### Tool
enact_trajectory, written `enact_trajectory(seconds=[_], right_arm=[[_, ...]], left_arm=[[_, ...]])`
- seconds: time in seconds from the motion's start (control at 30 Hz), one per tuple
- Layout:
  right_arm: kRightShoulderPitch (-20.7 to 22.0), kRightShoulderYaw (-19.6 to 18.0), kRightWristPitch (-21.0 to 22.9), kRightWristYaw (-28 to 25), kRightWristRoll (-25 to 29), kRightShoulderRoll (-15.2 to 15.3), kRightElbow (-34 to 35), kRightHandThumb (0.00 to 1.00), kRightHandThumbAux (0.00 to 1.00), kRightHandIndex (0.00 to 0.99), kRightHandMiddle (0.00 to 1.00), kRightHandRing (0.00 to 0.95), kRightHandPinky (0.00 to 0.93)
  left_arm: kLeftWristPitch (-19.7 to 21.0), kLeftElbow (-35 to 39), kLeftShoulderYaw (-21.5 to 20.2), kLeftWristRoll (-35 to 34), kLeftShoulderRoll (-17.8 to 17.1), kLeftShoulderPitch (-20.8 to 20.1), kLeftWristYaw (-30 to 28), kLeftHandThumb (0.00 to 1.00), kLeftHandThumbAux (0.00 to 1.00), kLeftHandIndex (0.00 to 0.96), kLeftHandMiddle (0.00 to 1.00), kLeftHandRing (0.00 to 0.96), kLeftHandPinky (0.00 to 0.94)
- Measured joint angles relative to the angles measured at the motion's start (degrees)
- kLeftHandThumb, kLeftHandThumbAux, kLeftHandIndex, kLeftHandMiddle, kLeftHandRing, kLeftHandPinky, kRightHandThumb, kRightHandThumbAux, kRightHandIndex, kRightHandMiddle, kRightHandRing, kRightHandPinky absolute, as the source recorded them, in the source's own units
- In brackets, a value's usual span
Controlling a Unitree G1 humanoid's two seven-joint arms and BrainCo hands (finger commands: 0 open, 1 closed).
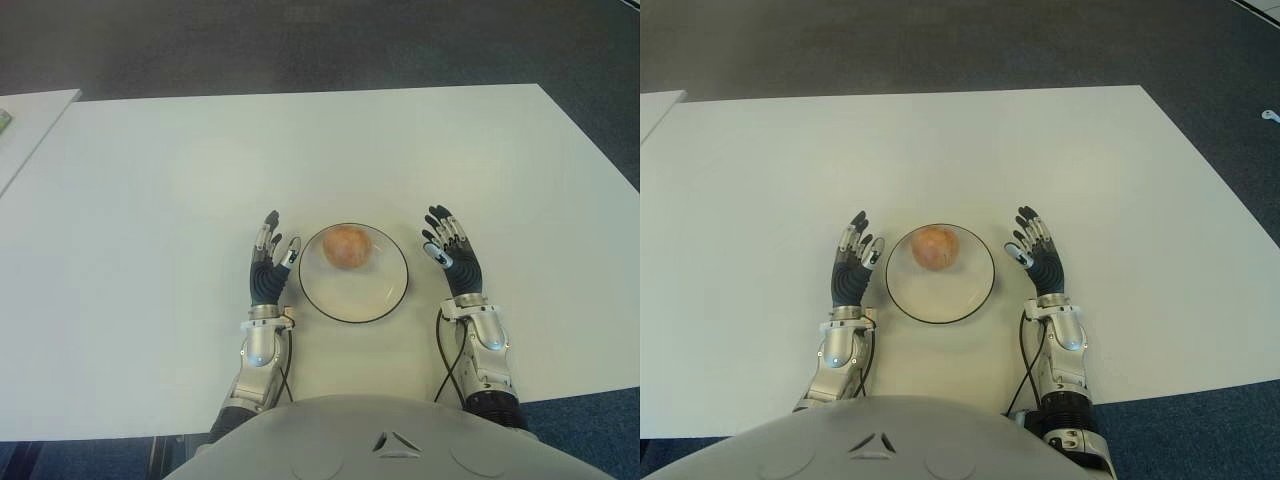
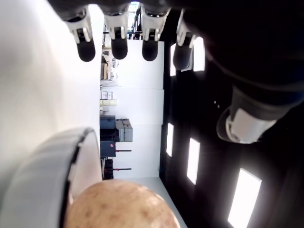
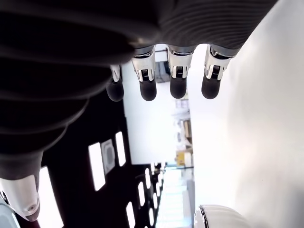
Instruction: Put the apples into the plate.
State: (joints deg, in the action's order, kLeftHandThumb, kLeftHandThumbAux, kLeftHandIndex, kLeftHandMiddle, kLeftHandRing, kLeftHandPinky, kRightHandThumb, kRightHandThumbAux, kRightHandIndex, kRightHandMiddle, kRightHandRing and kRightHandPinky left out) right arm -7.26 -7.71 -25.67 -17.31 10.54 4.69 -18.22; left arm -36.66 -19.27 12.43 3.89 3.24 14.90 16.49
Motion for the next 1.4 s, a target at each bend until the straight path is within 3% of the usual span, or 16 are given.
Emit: enact_trajectory(seconds=[0.27, 0.43, 0.57, 0.8, 1.1, 1.4], right_arm=[[-2.6, 0.8, 2.6, 0.5, -0.7, 1.1, 4.0, 0.128, 0.63, 0.0, 0.0, 0.0, 0.0], [-4.8, 2.9, 5.2, 1.0, -1.3, 0.6, 8.5, 0.13, 0.636, 0.0, 0.0, 0.0, 0.0], [-5.3, 3.9, 5.8, 1.1, -1.3, -0.1, 8.8, 0.133, 0.636, 0.0, 0.0, 0.0, 0.0], [-3.2, 3.9, 4.3, 1.7, -1.3, -0.5, 5.0, 0.16, 0.608, 0.0, 0.0, 0.0, 0.0], [-0.1, 4.2, -0.1, 1.6, -1.4, -1.7, 0.0, 0.175, 0.599, 0.0, 0.0, 0.0, 0.0], [1.2, 4.3, -3.2, 1.3, -1.2, -3.5, -3.1, 0.185, 0.609, 0.0, 0.0, 0.0, 0.0]], left_arm=[[11.9, 17.3, 3.3, 1.1, 0.1, 12.6, 0.1, 0.144, 0.502, 0.108, 0.055, 0.028, 0.06], [14.6, 18.4, 1.9, -1.1, 1.2, 14.5, 0.1, 0.143, 0.487, 0.12, 0.072, 0.046, 0.074], [11.1, 14.5, -1.0, -2.2, 0.6, 13.0, 0.1, 0.118, 0.488, 0.15, 0.084, 0.052, 0.071], [0.6, 4.0, -6.7, -3.9, 0.2, 5.4, -0.4, 0.071, 0.486, 0.207, 0.099, 0.052, 0.06], [-4.5, 1.4, -8.9, -3.4, -0.1, 2.1, -4.3, 0.052, 0.473, 0.25, 0.104, 0.046, 0.044], [-8.9, 0.9, -9.8, -8.1, -0.9, 1.3, -14.8, 0.023, 0.483, 0.211, 0.071, 0.013, 0.019]])
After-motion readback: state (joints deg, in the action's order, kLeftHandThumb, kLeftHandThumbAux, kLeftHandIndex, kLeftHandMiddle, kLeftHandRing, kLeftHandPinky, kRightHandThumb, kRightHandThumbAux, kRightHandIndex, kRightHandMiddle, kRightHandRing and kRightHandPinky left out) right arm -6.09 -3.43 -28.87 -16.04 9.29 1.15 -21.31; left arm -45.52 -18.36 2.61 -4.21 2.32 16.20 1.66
